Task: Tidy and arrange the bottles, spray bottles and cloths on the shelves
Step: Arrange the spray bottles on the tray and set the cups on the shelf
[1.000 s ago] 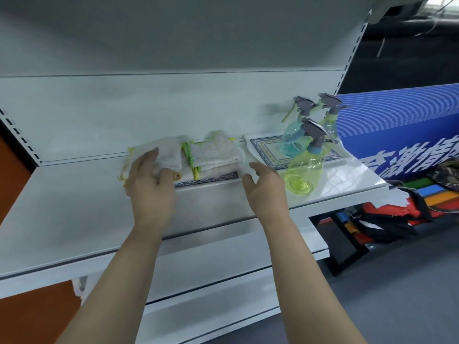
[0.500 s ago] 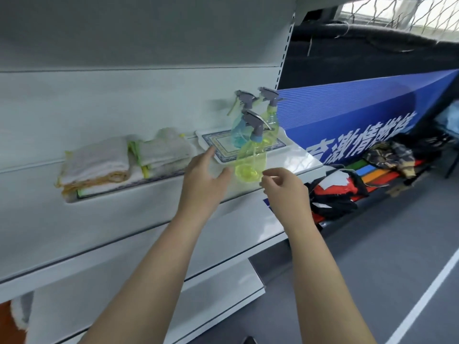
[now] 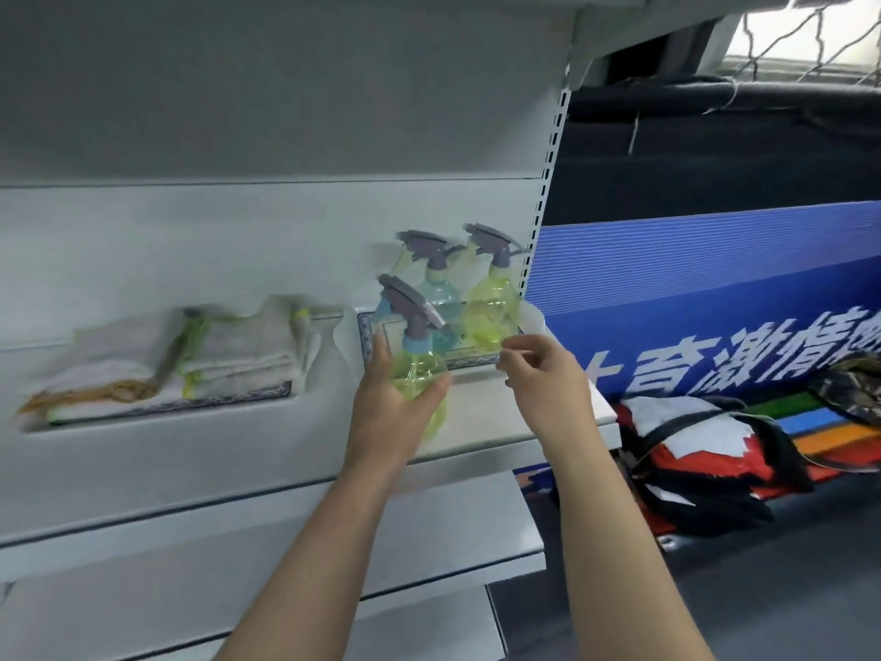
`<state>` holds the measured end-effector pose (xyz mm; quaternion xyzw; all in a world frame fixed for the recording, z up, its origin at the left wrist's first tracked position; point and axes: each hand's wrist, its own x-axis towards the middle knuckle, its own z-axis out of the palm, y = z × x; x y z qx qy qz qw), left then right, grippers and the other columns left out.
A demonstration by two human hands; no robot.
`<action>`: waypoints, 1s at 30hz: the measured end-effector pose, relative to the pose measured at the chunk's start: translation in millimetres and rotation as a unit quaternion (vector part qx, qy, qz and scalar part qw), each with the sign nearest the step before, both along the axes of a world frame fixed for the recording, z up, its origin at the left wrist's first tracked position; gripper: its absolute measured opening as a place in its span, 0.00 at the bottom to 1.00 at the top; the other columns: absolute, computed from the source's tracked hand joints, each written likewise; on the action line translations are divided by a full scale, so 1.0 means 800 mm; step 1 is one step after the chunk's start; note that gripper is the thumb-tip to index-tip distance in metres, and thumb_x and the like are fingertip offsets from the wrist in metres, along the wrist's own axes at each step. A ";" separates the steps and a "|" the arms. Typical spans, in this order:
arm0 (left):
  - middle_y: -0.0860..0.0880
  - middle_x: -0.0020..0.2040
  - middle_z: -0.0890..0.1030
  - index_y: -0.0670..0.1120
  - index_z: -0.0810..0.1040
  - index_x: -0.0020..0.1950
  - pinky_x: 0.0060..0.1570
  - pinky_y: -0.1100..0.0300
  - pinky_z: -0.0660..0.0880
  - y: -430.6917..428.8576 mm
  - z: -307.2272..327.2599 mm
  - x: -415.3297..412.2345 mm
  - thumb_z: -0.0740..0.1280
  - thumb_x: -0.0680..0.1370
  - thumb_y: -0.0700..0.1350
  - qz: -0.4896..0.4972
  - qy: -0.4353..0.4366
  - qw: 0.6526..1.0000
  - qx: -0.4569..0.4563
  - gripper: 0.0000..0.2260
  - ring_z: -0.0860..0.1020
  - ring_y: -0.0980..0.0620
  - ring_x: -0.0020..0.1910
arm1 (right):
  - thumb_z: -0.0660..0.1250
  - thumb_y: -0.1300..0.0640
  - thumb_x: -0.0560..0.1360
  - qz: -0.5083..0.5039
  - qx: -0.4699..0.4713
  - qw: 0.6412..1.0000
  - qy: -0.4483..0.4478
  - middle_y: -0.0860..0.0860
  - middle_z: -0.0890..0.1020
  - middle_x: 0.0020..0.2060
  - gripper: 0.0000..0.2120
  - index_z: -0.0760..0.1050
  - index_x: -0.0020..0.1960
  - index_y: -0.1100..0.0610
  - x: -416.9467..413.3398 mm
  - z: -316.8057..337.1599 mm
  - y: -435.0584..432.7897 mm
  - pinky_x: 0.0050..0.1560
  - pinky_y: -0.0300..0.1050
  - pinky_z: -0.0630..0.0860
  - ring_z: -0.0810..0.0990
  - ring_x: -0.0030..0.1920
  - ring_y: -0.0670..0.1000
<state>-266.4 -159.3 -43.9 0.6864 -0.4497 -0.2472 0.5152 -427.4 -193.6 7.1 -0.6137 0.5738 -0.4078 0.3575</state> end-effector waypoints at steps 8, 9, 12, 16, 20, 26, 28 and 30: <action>0.57 0.53 0.77 0.59 0.75 0.58 0.53 0.62 0.70 0.005 0.004 -0.012 0.76 0.71 0.54 0.066 -0.070 0.995 -0.024 0.18 0.77 0.55 0.56 | 0.64 0.56 0.78 0.112 -0.003 0.994 0.004 0.44 0.83 0.45 0.10 0.81 0.56 0.52 0.012 -0.004 -0.053 0.40 0.35 0.71 0.78 0.43 0.41; 0.56 0.53 0.76 0.59 0.75 0.58 0.54 0.61 0.70 0.006 0.004 -0.012 0.76 0.71 0.55 0.072 -0.081 0.994 -0.018 0.18 0.76 0.55 0.56 | 0.64 0.56 0.78 0.123 -0.002 0.992 0.012 0.44 0.82 0.45 0.10 0.80 0.57 0.52 0.015 -0.005 -0.058 0.40 0.32 0.70 0.78 0.43 0.40; 0.57 0.53 0.76 0.60 0.76 0.58 0.55 0.60 0.72 0.008 0.008 -0.010 0.76 0.69 0.55 0.107 -0.075 0.991 -0.034 0.19 0.77 0.58 0.54 | 0.64 0.57 0.78 0.118 -0.037 0.992 0.038 0.45 0.81 0.47 0.10 0.79 0.57 0.53 0.027 -0.006 -0.072 0.40 0.25 0.67 0.78 0.47 0.45; 0.60 0.48 0.81 0.60 0.76 0.51 0.49 0.65 0.72 0.004 0.023 -0.001 0.77 0.70 0.53 0.155 -0.027 0.984 -0.089 0.14 0.78 0.66 0.48 | 0.67 0.53 0.78 0.007 -0.089 0.996 0.031 0.50 0.74 0.63 0.20 0.71 0.69 0.54 0.028 0.001 -0.099 0.50 0.37 0.62 0.71 0.60 0.50; 0.55 0.48 0.81 0.56 0.76 0.50 0.52 0.59 0.76 -0.030 0.051 0.031 0.75 0.72 0.55 0.185 -0.057 0.971 -0.138 0.11 0.79 0.59 0.49 | 0.69 0.44 0.75 -0.007 -0.049 0.998 0.050 0.54 0.64 0.73 0.38 0.58 0.79 0.54 0.020 0.004 -0.138 0.63 0.50 0.65 0.61 0.73 0.57; 0.51 0.53 0.79 0.51 0.74 0.60 0.56 0.49 0.75 -0.098 0.050 0.044 0.71 0.70 0.60 0.175 -0.047 0.979 -0.089 0.22 0.77 0.47 0.56 | 0.70 0.32 0.69 0.054 0.026 0.988 0.141 0.56 0.63 0.74 0.51 0.48 0.80 0.50 0.028 -0.009 -0.171 0.66 0.63 0.69 0.64 0.73 0.59; 0.53 0.54 0.79 0.49 0.73 0.63 0.57 0.51 0.75 -0.111 0.043 0.044 0.72 0.73 0.56 0.170 -0.032 0.981 -0.084 0.22 0.78 0.50 0.55 | 0.71 0.31 0.66 0.051 0.028 0.984 0.168 0.55 0.65 0.74 0.52 0.48 0.80 0.48 0.033 -0.016 -0.175 0.64 0.67 0.70 0.66 0.72 0.58; 0.53 0.53 0.80 0.48 0.73 0.62 0.56 0.48 0.76 -0.124 0.034 0.045 0.72 0.73 0.57 0.180 -0.046 0.979 -0.081 0.23 0.78 0.49 0.54 | 0.72 0.33 0.67 0.055 0.026 0.986 0.156 0.55 0.67 0.73 0.52 0.49 0.80 0.48 0.031 -0.019 -0.183 0.65 0.64 0.71 0.67 0.72 0.58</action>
